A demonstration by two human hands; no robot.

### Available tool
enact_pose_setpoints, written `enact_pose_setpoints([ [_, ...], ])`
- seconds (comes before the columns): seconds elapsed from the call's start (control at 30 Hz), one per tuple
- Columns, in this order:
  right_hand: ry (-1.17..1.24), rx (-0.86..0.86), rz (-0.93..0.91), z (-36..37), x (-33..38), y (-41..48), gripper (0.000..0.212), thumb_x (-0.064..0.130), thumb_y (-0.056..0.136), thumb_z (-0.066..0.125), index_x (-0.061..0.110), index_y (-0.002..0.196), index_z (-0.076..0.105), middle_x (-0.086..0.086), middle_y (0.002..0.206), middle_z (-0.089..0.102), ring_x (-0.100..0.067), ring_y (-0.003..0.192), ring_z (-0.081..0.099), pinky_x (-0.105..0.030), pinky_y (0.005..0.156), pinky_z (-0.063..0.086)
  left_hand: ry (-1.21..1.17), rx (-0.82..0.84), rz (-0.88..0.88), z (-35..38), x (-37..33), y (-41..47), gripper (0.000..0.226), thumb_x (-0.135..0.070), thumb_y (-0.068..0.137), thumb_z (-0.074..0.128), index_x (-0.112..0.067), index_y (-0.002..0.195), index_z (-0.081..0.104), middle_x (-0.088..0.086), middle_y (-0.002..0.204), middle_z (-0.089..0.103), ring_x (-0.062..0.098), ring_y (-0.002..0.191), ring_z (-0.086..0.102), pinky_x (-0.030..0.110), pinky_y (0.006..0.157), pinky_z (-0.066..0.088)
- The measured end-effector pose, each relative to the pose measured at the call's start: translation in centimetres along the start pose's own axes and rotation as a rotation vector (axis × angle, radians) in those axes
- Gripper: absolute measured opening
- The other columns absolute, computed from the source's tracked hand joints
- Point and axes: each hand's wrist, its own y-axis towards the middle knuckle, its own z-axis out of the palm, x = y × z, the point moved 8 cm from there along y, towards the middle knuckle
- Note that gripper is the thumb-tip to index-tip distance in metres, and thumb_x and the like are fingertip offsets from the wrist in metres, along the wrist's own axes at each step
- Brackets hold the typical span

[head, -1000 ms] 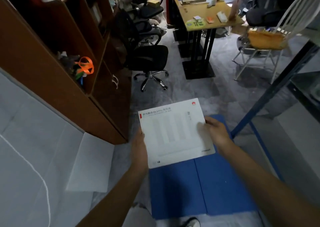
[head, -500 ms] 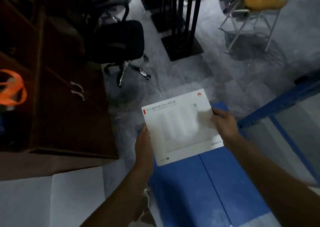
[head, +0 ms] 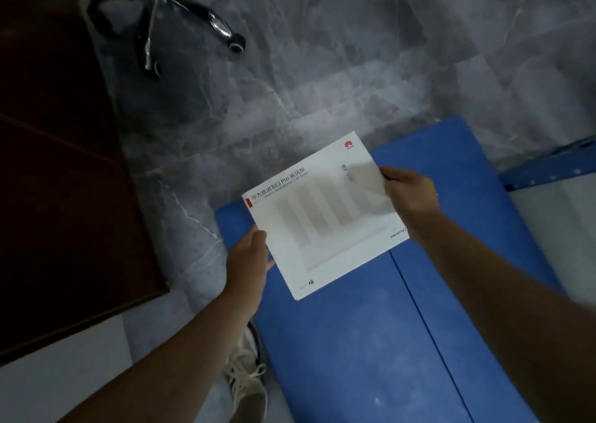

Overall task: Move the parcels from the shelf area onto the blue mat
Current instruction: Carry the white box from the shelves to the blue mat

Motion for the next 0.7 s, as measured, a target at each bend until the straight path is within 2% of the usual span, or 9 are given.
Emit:
enact_pose_setpoints([
  [0.07, 0.013, -0.019, 0.054, 1.9, -3.8, 1.9, 0.046, -0.004, 0.079, 0.044, 0.030, 0.077, 0.075, 0.005, 0.082, 0.072, -0.010, 0.071, 0.064, -0.028, 0.065, 0.058, 0.054, 0.015, -0.006, 0.3, 2.5, 3.0, 0.030, -0.016, 0.095, 0.045, -0.031, 0.087, 0.069, -0.008, 0.081, 0.072, 0.012, 0.084, 0.068, 0.028, 0.072, 0.060],
  [0.17, 0.002, -0.025, 0.118, 4.1, -8.9, 3.6, 0.045, -0.005, 0.080, 0.044, 0.029, 0.084, 0.075, 0.009, 0.085, 0.073, 0.002, 0.067, 0.065, -0.016, 0.055, 0.055, 0.148, 0.060, -0.003, 0.6, 5.6, 6.0, 0.025, -0.019, 0.090, 0.043, -0.026, 0.089, 0.068, 0.004, 0.094, 0.072, 0.027, 0.097, 0.067, 0.046, 0.089, 0.056],
  [0.23, 0.003, -0.032, 0.144, 5.1, -11.7, 4.4, 0.041, -0.003, 0.081, 0.045, 0.025, 0.080, 0.075, 0.000, 0.096, 0.074, -0.005, 0.080, 0.069, -0.028, 0.070, 0.060, 0.225, 0.088, 0.006, 0.8, 7.3, 7.2, 0.026, -0.025, 0.087, 0.043, -0.024, 0.098, 0.067, 0.011, 0.098, 0.069, 0.032, 0.102, 0.064, 0.053, 0.095, 0.052],
  [0.3, 0.024, -0.041, 0.164, 5.9, -14.0, 5.1, 0.036, 0.002, 0.086, 0.047, 0.021, 0.095, 0.076, -0.001, 0.099, 0.074, -0.013, 0.086, 0.069, -0.029, 0.074, 0.059, 0.287, 0.109, 0.007, 0.9, 8.8, 8.0, 0.028, -0.027, 0.085, 0.044, -0.023, 0.102, 0.064, 0.010, 0.093, 0.066, 0.033, 0.100, 0.063, 0.054, 0.095, 0.050],
  [0.43, 0.043, 0.016, 0.179, 7.9, -16.1, 5.8, 0.017, 0.013, 0.090, 0.052, 0.014, 0.089, 0.069, 0.004, 0.076, 0.051, -0.018, 0.068, 0.045, -0.022, 0.057, 0.037, 0.317, 0.146, -0.013, 1.3, 10.4, 9.4, 0.036, -0.018, 0.092, 0.044, -0.023, 0.123, 0.061, 0.000, 0.097, 0.065, 0.023, 0.097, 0.061, 0.048, 0.101, 0.048],
  [0.53, 0.037, 0.104, 0.163, 8.9, -16.7, 5.2, 0.043, 0.007, 0.090, 0.047, 0.021, 0.128, 0.062, 0.012, 0.116, 0.057, -0.008, 0.093, 0.052, -0.013, 0.066, 0.040, 0.345, 0.161, -0.009, 1.7, 9.7, 10.0, 0.042, -0.019, 0.094, 0.044, -0.027, 0.134, 0.054, 0.001, 0.113, 0.063, 0.022, 0.110, 0.058, 0.043, 0.105, 0.045],
  [0.6, 0.006, 0.152, 0.113, 8.5, -15.9, 3.9, 0.054, 0.003, 0.089, 0.046, 0.025, 0.138, 0.053, 0.014, 0.145, 0.044, -0.003, 0.106, 0.054, -0.002, 0.065, 0.039, 0.412, 0.190, 0.004, 2.1, 8.5, 9.5, 0.039, -0.018, 0.095, 0.044, -0.028, 0.130, 0.057, 0.003, 0.113, 0.062, 0.014, 0.104, 0.058, 0.034, 0.098, 0.047],
  [0.67, -0.049, 0.185, 0.067, 7.4, -14.8, 2.1, 0.054, 0.004, 0.088, 0.046, 0.026, 0.137, 0.054, 0.011, 0.147, 0.044, -0.004, 0.096, 0.060, 0.000, 0.054, 0.040, 0.507, 0.203, 0.039, 2.4, 7.2, 7.5, 0.037, -0.014, 0.095, 0.045, -0.018, 0.130, 0.056, 0.015, 0.123, 0.058, 0.014, 0.101, 0.060, 0.031, 0.087, 0.047],
  [0.7, -0.076, 0.195, 0.042, 6.6, -14.0, 1.1, 0.053, 0.004, 0.088, 0.045, 0.025, 0.135, 0.055, 0.009, 0.143, 0.049, -0.009, 0.095, 0.062, -0.002, 0.053, 0.041, 0.540, 0.203, 0.050, 2.7, 6.6, 5.8, 0.042, -0.013, 0.096, 0.046, -0.013, 0.137, 0.051, 0.013, 0.137, 0.054, 0.019, 0.113, 0.057, 0.031, 0.091, 0.044],
])
